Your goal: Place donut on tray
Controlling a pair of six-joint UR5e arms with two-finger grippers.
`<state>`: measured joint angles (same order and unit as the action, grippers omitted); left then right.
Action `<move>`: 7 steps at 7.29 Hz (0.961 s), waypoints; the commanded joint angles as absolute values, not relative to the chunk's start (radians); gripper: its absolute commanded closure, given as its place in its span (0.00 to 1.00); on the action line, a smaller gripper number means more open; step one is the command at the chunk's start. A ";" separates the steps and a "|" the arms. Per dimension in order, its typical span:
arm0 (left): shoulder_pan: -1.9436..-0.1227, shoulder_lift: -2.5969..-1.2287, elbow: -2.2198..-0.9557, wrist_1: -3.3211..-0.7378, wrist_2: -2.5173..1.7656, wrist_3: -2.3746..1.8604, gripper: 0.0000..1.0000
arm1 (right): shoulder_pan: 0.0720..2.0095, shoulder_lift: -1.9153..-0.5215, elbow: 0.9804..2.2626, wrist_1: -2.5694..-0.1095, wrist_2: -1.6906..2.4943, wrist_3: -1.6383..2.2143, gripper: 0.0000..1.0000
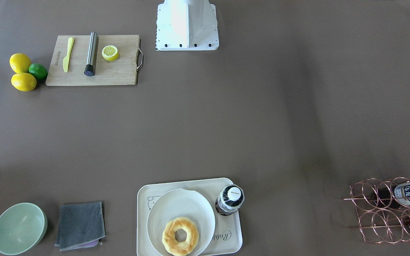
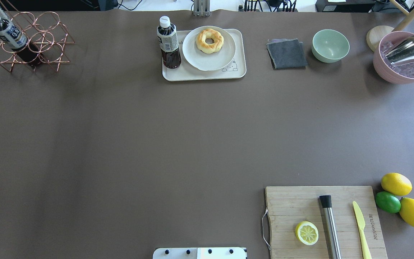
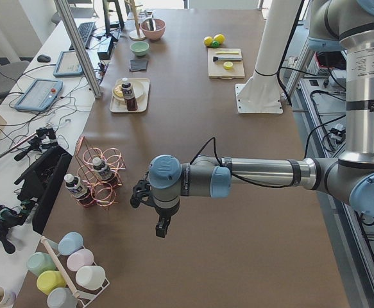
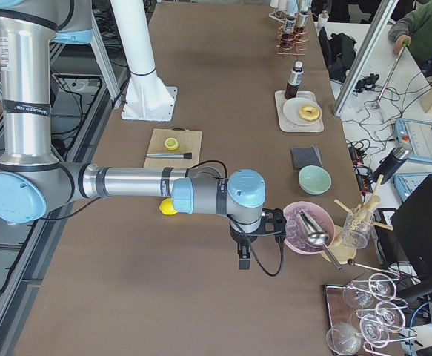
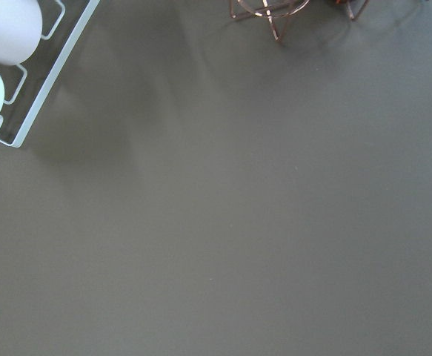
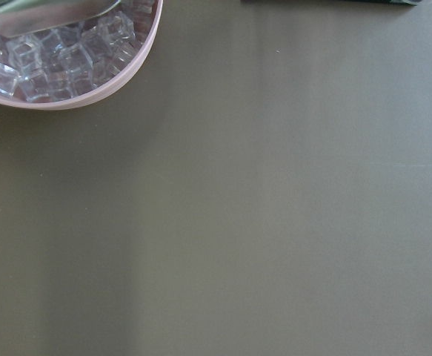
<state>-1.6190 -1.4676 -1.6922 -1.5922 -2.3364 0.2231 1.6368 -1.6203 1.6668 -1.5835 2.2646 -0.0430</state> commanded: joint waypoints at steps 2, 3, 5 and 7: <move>-1.650 -1.459 -1.674 -1.594 -2.338 0.213 0.02 | 1.638 -1.657 1.677 -1.603 2.264 -0.041 0.00; -1.652 -1.457 -1.672 -1.594 -2.338 0.213 0.02 | 1.638 -1.660 1.677 -1.605 2.264 -0.044 0.00; -1.652 -1.454 -1.660 -1.594 -2.338 0.213 0.02 | 1.637 -1.660 1.677 -1.605 2.264 -0.045 0.00; -1.652 -1.456 -1.643 -1.594 -2.338 0.213 0.02 | 1.637 -1.661 1.677 -1.605 2.264 -0.046 0.00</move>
<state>-1.6518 -1.4556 -1.6557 -1.5938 -2.3378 0.2132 1.6372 -1.6595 1.6767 -1.6043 2.2642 -0.0453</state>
